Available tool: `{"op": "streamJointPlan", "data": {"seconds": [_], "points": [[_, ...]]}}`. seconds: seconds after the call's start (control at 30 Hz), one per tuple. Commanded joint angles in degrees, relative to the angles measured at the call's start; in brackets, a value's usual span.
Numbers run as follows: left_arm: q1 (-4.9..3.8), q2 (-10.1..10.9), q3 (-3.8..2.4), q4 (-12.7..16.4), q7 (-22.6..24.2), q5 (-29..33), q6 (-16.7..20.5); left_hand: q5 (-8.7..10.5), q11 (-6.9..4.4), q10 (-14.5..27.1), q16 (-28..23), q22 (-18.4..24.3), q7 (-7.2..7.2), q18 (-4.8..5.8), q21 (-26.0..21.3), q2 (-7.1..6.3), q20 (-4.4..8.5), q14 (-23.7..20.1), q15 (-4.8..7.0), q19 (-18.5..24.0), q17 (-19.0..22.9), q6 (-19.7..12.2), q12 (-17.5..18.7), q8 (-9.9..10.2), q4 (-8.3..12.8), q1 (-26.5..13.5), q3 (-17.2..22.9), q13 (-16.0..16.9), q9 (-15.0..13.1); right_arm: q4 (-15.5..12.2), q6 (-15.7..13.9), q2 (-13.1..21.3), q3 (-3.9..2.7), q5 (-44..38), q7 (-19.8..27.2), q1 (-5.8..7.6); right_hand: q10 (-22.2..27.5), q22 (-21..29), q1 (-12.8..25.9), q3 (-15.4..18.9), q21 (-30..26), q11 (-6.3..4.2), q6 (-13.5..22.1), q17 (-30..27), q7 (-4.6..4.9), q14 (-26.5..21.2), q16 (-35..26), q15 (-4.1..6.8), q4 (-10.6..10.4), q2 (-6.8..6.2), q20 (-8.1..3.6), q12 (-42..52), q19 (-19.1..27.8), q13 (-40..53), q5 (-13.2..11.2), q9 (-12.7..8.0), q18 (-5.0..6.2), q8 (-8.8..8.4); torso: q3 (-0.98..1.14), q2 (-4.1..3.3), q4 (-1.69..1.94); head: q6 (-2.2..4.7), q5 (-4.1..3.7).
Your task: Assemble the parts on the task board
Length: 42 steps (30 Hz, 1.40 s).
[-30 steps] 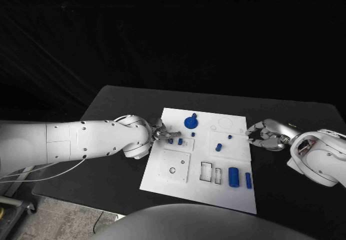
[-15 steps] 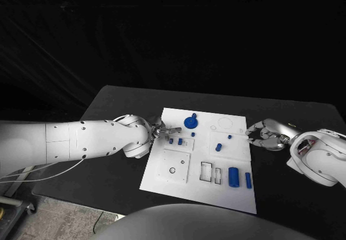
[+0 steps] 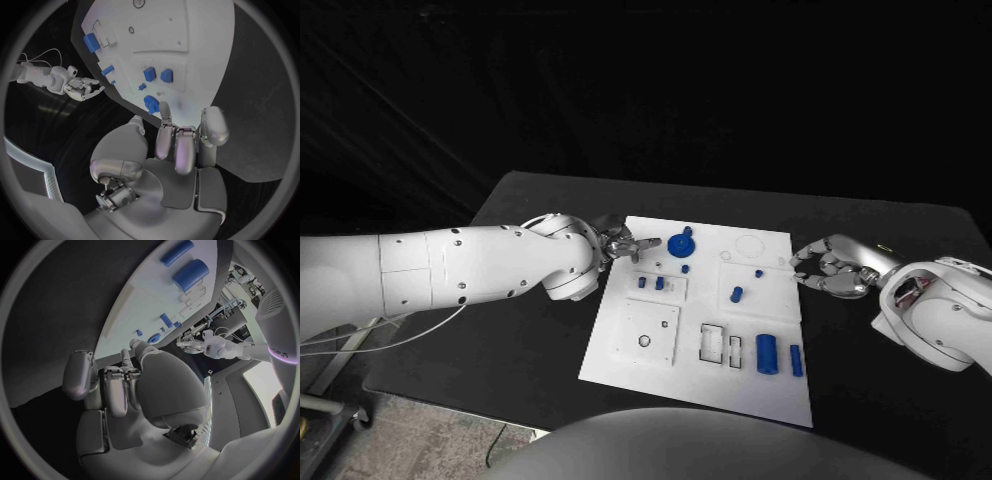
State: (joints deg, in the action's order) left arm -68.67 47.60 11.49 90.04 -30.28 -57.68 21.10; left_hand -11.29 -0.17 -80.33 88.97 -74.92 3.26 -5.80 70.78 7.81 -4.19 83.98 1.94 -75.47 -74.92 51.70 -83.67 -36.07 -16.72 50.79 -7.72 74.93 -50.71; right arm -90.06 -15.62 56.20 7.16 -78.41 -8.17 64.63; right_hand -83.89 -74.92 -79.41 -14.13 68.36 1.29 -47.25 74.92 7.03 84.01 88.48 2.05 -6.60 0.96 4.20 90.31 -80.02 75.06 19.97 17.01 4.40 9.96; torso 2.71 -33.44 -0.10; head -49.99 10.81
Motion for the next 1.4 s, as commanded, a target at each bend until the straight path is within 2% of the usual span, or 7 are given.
{"op": "streamJointPlan", "data": {"seconds": [0.03,0.17,0.3,0.37,0.6,0.73,1.4], "points": [[-1.26,0.11,-0.13,-0.11,0.67,-0.67,-3.23,-0.50,-0.01,-0.38,0.26,-8.55,-0.27,0.85,0.21,-0.08,0.07,3.95,0.46,-0.22,-12.47,0.23,-0.43,-0.37,0.09,1.14,-0.48,5.97,-0.11,-0.09,-3.25,0.12,0.00,-0.01,2.19,-0.03,-6.11,-8.90,0.54,-0.19,0.62,0.43,-0.52,14.51,0.02,5.56,0.54,-0.26,-0.21,-0.22,0.21,-0.31,-0.24,14.94,0.44,0.01,0.23,0.24,-0.01,-0.04,-0.02,-0.01,-0.05],[-2.80,0.27,-0.18,-0.23,0.99,-3.66,-4.23,-0.85,-0.19,-0.72,0.28,-8.58,-0.49,0.87,0.30,-0.70,0.18,4.04,0.61,-0.36,-12.57,0.63,-0.60,-0.66,0.13,3.39,-1.14,6.22,-0.35,-0.37,-5.56,0.45,-0.01,0.34,3.57,0.02,-6.11,-9.39,1.04,-0.26,2.24,0.44,-1.01,15.01,0.03,5.94,1.40,-0.23,-0.47,-0.28,0.21,-0.31,-1.14,14.94,0.63,0.03,-0.10,0.49,0.00,-0.05,-0.01,-0.01,-0.19],[-3.53,0.53,-0.22,-0.07,0.27,-5.80,-5.95,-1.52,-0.54,-1.77,0.43,-8.82,-0.87,1.04,1.02,-0.83,0.41,4.47,0.90,-1.03,-13.07,1.39,-1.18,-1.17,0.06,5.19,-1.70,7.08,-0.75,-0.60,-6.87,0.64,-0.01,0.72,4.47,0.08,-6.11,-9.58,1.34,-0.29,2.87,0.43,-1.25,15.08,0.00,5.99,1.52,-0.21,-0.67,-0.29,0.19,-0.31,-1.52,14.94,0.69,0.03,-0.22,0.61,0.05,-0.06,-0.07,-0.01,-0.30],[-3.72,0.62,-0.23,0.01,-0.57,-6.37,-7.91,-3.56,-0.74,-1.87,0.40,-8.78,-1.09,1.02,0.89,-0.89,0.60,4.43,1.10,-1.01,-13.00,1.42,-1.18,-1.09,0.08,6.88,-1.76,7.11,-0.86,-0.71,-6.94,0.71,-0.01,0.92,4.65,0.09,-6.11,-9.58,1.34,-0.29,2.87,0.43,-1.25,15.08,0.00,5.99,1.52,-0.21,-0.67,-0.29,0.19,-0.31,-1.52,14.94,0.69,0.03,-0.22,0.61,0.05,-0.08,-0.05,-0.01,-0.39],[-3.94,0.41,0.20,0.07,-4.10,-6.93,-17.38,-7.57,-1.01,-1.79,0.19,-8.63,-1.37,0.93,0.30,-2.27,0.93,4.03,1.37,-0.74,-12.44,1.32,-0.95,0.14,0.28,12.48,-1.50,7.01,-0.57,-0.78,-6.40,0.85,-0.01,1.18,4.57,0.11,-6.11,-9.58,1.30,-0.39,2.87,0.42,-1.30,15.08,-0.03,5.99,1.52,-0.21,-0.64,-0.28,0.18,-0.31,-1.55,14.94,0.84,0.02,-0.22,0.63,-0.06,-0.01,0.10,-0.01,-0.75],[-3.96,0.03,0.32,0.02,-4.88,-6.85,-20.31,-10.23,-1.05,-1.76,0.13,-8.60,-1.38,0.91,0.08,-2.95,1.01,3.93,1.42,-0.67,-12.31,1.49,-0.85,1.15,0.22,14.57,-1.27,7.00,-0.14,-0.76,-6.06,0.84,-0.01,1.21,4.45,0.11,-6.11,-9.58,1.26,-0.45,2.87,0.41,-1.29,15.08,-0.03,5.99,1.52,-0.20,-0.59,-0.29,0.18,-0.31,-1.56,14.94,0.94,0.01,-0.22,0.62,-0.06,0.01,0.10,-0.01,-0.65],[-3.41,-2.14,0.57,-1.03,-5.59,-6.80,-22.78,-10.90,-0.95,-1.77,0.12,-8.61,-1.25,0.93,0.04,-2.69,0.98,3.93,1.36,-0.68,-12.30,1.67,-0.81,2.23,0.01,14.35,-1.34,7.04,0.44,-0.69,-4.93,0.61,-0.01,1.24,4.05,0.10,-6.11,-9.53,0.96,-0.79,2.71,0.40,-1.29,15.08,-0.03,5.99,1.52,-0.20,-0.31,-0.31,0.17,-0.31,-1.52,14.94,1.50,-0.04,-0.18,0.61,-0.06,-0.08,0.05,-0.01,-0.35]]}}
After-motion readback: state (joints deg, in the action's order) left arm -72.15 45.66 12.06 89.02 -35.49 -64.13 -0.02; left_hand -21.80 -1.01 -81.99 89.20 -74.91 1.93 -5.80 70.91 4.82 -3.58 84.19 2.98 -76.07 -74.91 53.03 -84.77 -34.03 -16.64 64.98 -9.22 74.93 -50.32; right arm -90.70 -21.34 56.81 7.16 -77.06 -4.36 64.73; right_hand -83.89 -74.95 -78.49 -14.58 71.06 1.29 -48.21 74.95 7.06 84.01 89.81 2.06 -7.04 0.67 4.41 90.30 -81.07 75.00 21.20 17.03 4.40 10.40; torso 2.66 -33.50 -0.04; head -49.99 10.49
